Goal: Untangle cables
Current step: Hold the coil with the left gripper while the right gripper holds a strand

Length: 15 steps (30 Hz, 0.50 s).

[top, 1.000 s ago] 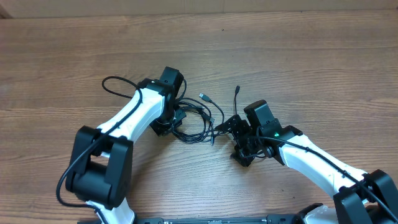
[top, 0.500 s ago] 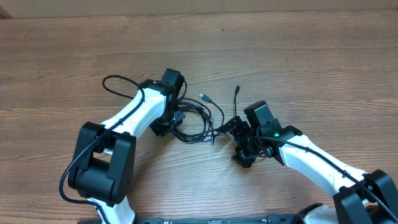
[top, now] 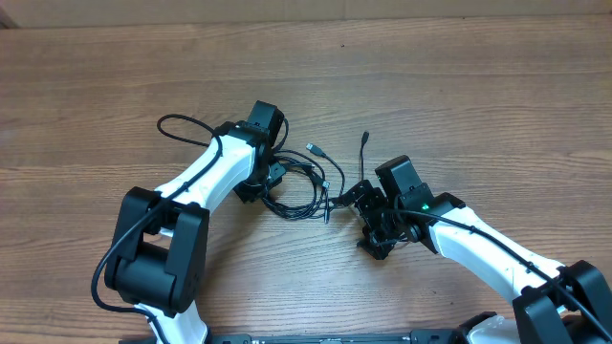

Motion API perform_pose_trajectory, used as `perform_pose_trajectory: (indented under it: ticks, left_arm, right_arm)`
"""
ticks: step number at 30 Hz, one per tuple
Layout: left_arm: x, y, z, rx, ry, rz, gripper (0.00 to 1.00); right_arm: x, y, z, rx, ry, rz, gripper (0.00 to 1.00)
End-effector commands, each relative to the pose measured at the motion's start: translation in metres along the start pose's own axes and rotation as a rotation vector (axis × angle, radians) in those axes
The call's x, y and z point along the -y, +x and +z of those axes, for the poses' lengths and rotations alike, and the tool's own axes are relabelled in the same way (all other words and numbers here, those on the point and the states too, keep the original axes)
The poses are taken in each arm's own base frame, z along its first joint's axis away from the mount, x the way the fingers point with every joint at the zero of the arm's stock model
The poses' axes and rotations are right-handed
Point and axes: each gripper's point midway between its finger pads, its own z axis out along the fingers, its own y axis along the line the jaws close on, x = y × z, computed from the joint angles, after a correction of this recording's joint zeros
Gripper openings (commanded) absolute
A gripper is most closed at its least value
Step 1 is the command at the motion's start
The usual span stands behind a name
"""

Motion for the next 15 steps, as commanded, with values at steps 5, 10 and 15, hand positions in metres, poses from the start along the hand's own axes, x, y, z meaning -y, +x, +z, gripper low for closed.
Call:
perform_pose_trajectory:
  ticks: [5, 10, 15]
  left_arm:
    - [-0.016, 0.002, 0.021, -0.001, -0.096, 0.005, 0.28]
    - [-0.021, 0.007, 0.034, -0.031, -0.124, 0.003, 0.04]
    - [-0.021, 0.001, 0.027, -0.02, -0.112, 0.007, 0.05]
  right_arm:
    - [-0.003, -0.002, 0.0, 0.018, -0.003, -0.01, 1.0]
    - [-0.003, -0.002, 0.0, 0.018, -0.003, -0.01, 1.0]
    - [-0.003, -0.002, 0.0, 0.018, -0.003, -0.01, 1.0]
